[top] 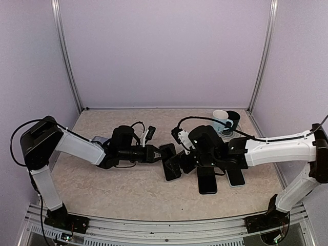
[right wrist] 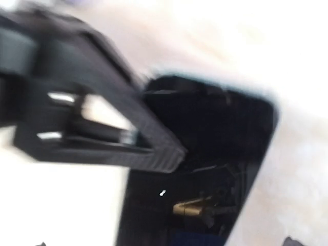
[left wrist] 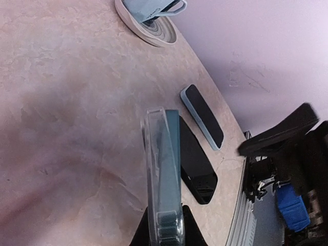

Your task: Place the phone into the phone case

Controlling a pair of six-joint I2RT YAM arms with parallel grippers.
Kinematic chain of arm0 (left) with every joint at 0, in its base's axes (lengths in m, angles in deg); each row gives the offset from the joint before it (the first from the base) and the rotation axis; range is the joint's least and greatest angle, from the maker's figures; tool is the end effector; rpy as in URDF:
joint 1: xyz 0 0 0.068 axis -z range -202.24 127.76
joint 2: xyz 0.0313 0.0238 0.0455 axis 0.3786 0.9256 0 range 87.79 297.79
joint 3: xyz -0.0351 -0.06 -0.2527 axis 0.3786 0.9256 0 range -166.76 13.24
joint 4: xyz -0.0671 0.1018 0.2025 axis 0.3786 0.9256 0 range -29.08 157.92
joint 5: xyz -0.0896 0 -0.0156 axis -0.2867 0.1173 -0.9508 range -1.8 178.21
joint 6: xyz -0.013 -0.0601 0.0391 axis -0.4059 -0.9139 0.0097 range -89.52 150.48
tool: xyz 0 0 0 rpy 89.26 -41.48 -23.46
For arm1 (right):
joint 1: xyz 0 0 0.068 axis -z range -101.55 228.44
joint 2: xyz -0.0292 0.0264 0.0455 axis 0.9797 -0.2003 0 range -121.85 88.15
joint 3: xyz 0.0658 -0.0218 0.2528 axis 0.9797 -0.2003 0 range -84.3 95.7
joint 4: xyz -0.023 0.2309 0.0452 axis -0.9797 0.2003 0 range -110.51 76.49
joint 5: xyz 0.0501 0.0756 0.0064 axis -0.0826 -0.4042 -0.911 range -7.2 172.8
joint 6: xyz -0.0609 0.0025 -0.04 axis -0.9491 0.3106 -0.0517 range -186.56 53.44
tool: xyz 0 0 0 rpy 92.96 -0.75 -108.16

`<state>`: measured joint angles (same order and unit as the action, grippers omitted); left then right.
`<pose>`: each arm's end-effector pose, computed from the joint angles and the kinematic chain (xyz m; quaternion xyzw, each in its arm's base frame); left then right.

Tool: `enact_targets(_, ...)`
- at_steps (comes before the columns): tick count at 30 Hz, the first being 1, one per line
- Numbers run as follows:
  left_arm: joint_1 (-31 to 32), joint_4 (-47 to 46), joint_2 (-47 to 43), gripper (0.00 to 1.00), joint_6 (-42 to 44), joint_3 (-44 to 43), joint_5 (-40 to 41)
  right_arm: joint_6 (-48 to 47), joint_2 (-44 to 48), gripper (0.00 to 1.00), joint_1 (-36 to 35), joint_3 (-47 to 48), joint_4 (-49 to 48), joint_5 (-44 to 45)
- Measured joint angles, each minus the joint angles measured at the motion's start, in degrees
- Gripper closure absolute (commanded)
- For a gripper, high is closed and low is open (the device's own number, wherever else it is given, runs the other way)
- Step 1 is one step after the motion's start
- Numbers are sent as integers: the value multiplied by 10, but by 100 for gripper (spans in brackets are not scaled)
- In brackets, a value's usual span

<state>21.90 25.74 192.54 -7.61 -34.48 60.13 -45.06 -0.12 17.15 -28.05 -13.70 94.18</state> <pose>0.2469 -0.2794 0.1604 0.1782 0.7952 -0.5088 0.2774 0.1706 0.2863 0.2179 -0.2652 0.8585 0.2171 0.3815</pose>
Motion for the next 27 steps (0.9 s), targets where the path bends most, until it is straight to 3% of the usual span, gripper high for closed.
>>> enact_targets(5, 7, 81, -103, 100, 84, 0, 5, -91, 135, 1, 26, -40, -21, -124)
enact_targets(11, 54, 95, -261, 100, 174, -6, -15, -195, 249, 1, 53, -62, -33, -228)
enact_targets(17, 86, 96, -336, 100, 225, -6, -53, -265, 258, 15, 55, -61, -37, -328)
enact_targets(24, 107, 103, -337, 100, 242, -6, -71, -299, 220, 63, 55, -45, -26, -410)
enact_targets(25, 112, 104, -337, 100, 247, -7, -72, -299, 220, 72, 56, -45, -25, -422)
enact_targets(27, 115, 107, -334, 100, 251, -13, -73, -303, 221, 100, 55, -45, -28, -441)
